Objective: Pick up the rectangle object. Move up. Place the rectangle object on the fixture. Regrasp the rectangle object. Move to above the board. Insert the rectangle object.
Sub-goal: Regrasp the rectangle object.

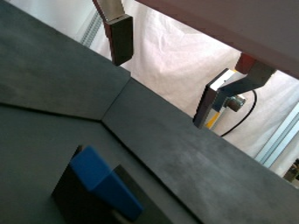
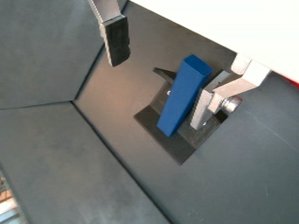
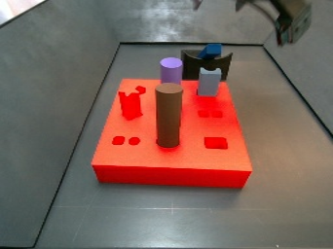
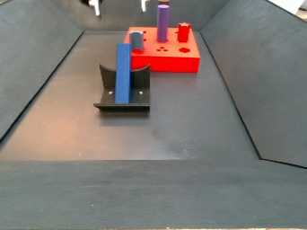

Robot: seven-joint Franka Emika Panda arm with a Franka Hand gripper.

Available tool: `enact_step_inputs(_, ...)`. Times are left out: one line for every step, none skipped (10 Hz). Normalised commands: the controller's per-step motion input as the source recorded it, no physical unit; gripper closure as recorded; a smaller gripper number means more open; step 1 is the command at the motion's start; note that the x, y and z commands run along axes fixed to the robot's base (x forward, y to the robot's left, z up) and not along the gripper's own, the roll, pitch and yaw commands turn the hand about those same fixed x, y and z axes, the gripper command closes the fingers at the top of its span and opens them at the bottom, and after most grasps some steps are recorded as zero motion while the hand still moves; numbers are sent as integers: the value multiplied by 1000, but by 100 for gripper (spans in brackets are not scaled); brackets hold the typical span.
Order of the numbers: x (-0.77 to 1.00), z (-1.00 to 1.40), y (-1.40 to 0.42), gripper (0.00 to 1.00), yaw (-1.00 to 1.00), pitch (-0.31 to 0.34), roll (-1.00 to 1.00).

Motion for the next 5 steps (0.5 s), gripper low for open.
enact_step_inputs(74,-1000,28,0,39,-94,60)
enact_step_inputs(78,-1000,25,0,25,-95,61)
enact_step_inputs(86,-1000,22,0,6,-85,61)
enact_step_inputs(92,-1000,21,0,-11,-73,61)
enact_step_inputs(94,-896,11,0,-21,-54,62)
